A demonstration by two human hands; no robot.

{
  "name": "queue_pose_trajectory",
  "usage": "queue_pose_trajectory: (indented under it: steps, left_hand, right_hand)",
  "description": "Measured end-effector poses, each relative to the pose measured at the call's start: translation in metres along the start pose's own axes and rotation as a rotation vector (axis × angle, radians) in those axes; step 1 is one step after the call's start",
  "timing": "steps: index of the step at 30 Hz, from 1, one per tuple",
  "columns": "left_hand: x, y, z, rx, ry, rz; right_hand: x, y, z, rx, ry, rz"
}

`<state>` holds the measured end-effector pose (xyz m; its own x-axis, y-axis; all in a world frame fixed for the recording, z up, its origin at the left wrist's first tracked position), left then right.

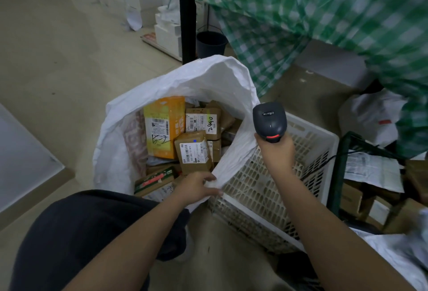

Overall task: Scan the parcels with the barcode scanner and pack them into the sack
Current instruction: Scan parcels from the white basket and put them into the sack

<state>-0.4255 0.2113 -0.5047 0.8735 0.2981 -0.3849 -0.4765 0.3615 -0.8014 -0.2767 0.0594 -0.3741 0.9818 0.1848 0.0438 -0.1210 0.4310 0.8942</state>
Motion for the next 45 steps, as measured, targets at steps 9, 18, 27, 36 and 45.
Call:
queue_pose_trajectory:
  steps: [9,18,27,36,45]
  left_hand:
    - [-0.024,-0.021,0.035,0.276,-0.360,-0.053]
    - [-0.056,-0.153,0.192,0.226,-0.816,-0.312]
    - [-0.078,-0.194,0.158,0.368,-0.627,-0.417]
    - [-0.087,-0.187,0.187,0.410,-0.839,-0.550]
    - [-0.011,-0.185,0.261,0.995,-0.733,-0.099]
  right_hand:
    - [0.006,0.012,0.013,-0.024,-0.065,-0.013]
    - [0.043,0.148,0.046,-0.014,-0.183,0.141]
    - [0.048,0.180,0.048,-0.133,-0.139,0.179]
    - [0.041,0.136,0.049,-0.040,-0.191,0.053]
    - [0.043,0.127,0.050,0.017,-0.199,0.058]
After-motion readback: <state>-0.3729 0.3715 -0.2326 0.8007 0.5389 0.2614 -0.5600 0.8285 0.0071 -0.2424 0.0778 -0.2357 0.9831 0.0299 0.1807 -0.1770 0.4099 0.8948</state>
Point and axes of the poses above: each hand's wrist, its own x-axis towards the middle knuckle, its own z-axis out of the back of the hand, y = z × x, the point moved 7 cm from there along x, towards the middle knuckle, and after that the axes turned 8 degrees about -x, right-handed, at the moved point
